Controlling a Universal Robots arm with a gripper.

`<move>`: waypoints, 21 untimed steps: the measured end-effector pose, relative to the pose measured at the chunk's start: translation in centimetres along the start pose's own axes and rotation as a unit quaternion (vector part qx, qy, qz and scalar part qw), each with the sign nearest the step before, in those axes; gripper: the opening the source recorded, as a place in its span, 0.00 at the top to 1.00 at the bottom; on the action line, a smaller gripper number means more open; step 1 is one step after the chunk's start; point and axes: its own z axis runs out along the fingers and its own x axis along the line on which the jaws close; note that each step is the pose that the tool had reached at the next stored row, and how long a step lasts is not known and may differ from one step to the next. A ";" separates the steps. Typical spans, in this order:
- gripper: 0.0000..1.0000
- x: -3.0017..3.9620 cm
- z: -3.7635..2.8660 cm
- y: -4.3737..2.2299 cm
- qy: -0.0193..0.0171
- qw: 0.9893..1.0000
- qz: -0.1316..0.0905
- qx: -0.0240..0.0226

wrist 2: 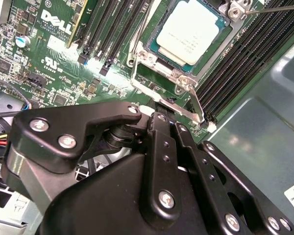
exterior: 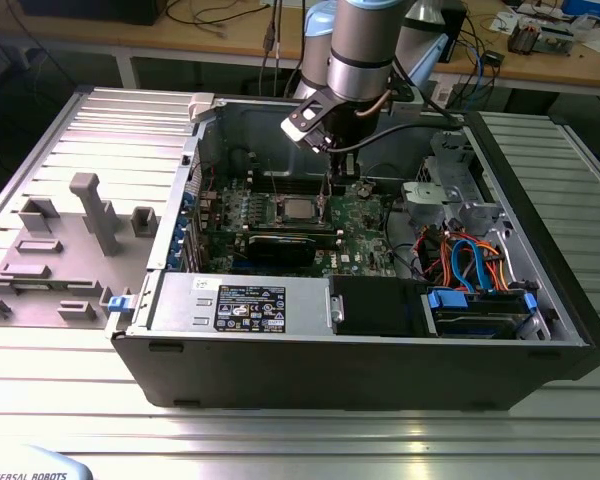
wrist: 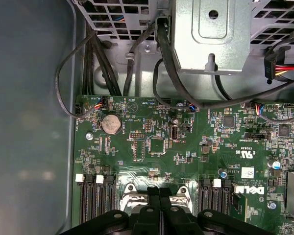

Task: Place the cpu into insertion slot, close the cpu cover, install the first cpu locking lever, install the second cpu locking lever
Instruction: 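Close the cpu cover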

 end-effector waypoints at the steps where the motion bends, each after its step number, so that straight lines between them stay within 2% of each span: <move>1: 0.89 0.00 0.00 -0.01 0.000 1.000 0.000 0.000; 21: 0.89 0.03 0.00 -0.66 0.000 1.000 0.000 0.000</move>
